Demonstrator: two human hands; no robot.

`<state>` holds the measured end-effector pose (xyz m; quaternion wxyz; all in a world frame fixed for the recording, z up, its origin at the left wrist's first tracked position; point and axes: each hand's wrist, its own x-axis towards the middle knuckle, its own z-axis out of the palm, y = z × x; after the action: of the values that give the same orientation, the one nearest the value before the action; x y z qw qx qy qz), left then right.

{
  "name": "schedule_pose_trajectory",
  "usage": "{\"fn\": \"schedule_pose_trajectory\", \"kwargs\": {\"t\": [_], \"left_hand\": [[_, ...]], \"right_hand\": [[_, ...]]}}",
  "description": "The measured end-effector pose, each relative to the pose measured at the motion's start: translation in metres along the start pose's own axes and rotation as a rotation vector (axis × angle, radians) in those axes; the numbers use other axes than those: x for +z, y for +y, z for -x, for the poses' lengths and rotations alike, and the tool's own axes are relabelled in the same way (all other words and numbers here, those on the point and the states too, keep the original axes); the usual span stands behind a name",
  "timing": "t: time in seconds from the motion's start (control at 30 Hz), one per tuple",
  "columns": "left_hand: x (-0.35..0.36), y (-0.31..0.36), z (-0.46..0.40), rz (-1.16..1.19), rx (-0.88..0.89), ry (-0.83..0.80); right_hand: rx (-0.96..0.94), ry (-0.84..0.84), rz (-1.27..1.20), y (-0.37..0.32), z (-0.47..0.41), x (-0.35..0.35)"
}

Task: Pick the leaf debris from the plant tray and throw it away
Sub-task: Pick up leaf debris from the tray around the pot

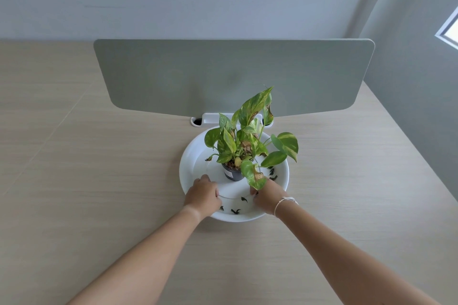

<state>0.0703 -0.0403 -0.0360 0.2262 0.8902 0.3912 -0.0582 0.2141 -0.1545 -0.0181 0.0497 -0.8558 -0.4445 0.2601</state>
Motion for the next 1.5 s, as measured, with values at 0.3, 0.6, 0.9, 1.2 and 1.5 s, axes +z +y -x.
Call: {"fn": "schedule_pose_trajectory", "kwargs": {"t": [0.3,0.6,0.9,1.2,1.5], "left_hand": [[-0.003,0.004,0.002,-0.022,-0.002,-0.112],[0.007,0.011,0.001,0.078,0.043,-0.129],[0.013,0.014,-0.001,0.112,0.026,-0.133],[0.006,0.014,-0.002,0.272,-0.037,-0.117],[0.008,0.020,0.001,0.365,-0.046,-0.179]], "right_hand": [[0.062,0.047,-0.071,-0.014,0.003,0.011],[0.166,0.052,-0.127,-0.020,-0.008,0.020],[0.223,0.097,-0.196,-0.016,-0.011,0.028],[0.229,0.017,-0.149,-0.016,-0.015,0.019],[0.445,-0.176,-1.461,0.007,-0.015,-0.009]]}}
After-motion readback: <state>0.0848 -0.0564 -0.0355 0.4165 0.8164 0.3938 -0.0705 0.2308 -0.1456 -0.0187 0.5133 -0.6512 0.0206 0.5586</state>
